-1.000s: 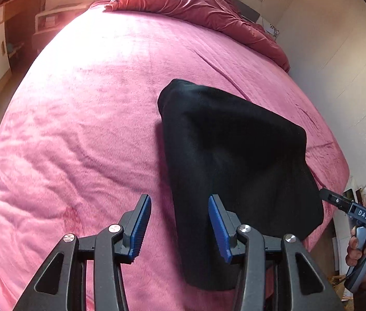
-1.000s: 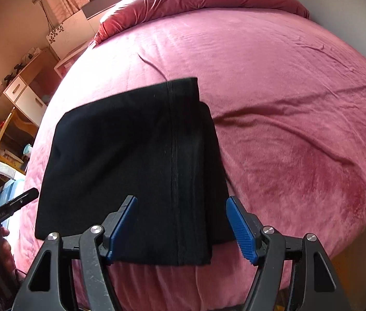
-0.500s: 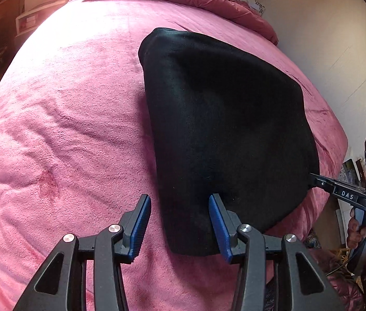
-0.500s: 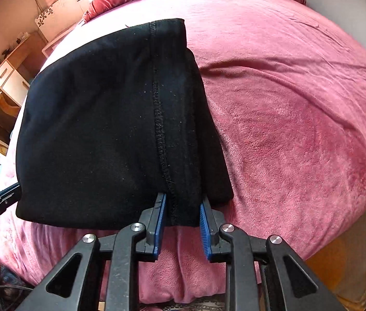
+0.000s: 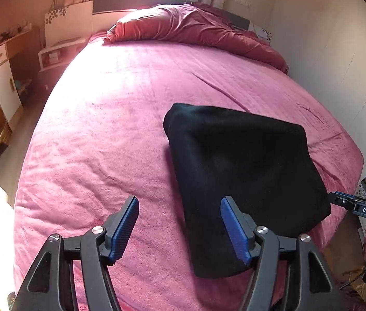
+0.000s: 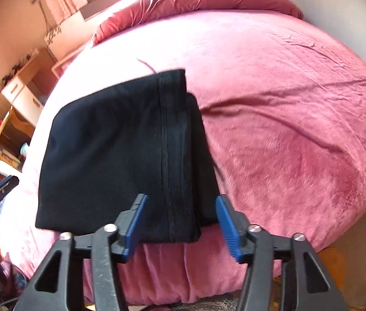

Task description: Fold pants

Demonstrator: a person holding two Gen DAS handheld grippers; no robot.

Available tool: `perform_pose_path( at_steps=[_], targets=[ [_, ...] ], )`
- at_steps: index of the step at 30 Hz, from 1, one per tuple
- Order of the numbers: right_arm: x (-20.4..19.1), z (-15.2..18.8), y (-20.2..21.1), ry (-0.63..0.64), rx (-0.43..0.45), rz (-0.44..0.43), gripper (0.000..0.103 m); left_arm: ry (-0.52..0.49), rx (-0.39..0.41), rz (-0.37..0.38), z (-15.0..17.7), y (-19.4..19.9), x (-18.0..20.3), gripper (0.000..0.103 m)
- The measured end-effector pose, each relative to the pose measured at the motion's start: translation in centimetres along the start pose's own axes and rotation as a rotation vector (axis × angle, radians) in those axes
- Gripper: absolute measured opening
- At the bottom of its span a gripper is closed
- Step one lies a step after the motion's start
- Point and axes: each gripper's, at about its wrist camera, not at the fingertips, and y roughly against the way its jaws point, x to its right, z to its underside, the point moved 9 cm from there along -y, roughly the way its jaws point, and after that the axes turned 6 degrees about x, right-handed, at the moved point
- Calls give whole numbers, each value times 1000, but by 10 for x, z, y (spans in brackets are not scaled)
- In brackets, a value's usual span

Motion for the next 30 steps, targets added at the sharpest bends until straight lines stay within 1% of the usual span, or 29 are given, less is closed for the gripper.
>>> perform_pose_path(
  at_steps=[2, 3, 7, 9, 14, 22, 25, 30],
  targets=[
    [1, -5, -3, -22, -3, -16, 58, -12, 20, -9, -5, 4, 0, 67],
    [3, -7, -6, -33, -10, -19, 61, -17, 23, -8, -7, 4, 1, 67],
    [3, -9, -20, -71, -31, -45, 65, -23, 18, -4, -8, 1, 1, 68],
    [4, -10, -28, -83, -48, -70, 69, -25, 10, -3, -7, -4, 2, 68],
    [1, -16, -41, -95, -78, -86, 69, -29, -14, -4, -2, -14, 3, 73],
    [5, -26, -64, -100, -114, -121, 77, -37, -57, 3, 1, -31, 5, 80],
    [8, -27, -73, -107, -135, -155, 80, -24, -85, 46, 4, -41, 8, 83],
    [16, -28, -82, -147, -171, -239, 81, 113, -148, 183, 7, -59, 6, 87]
  ],
)
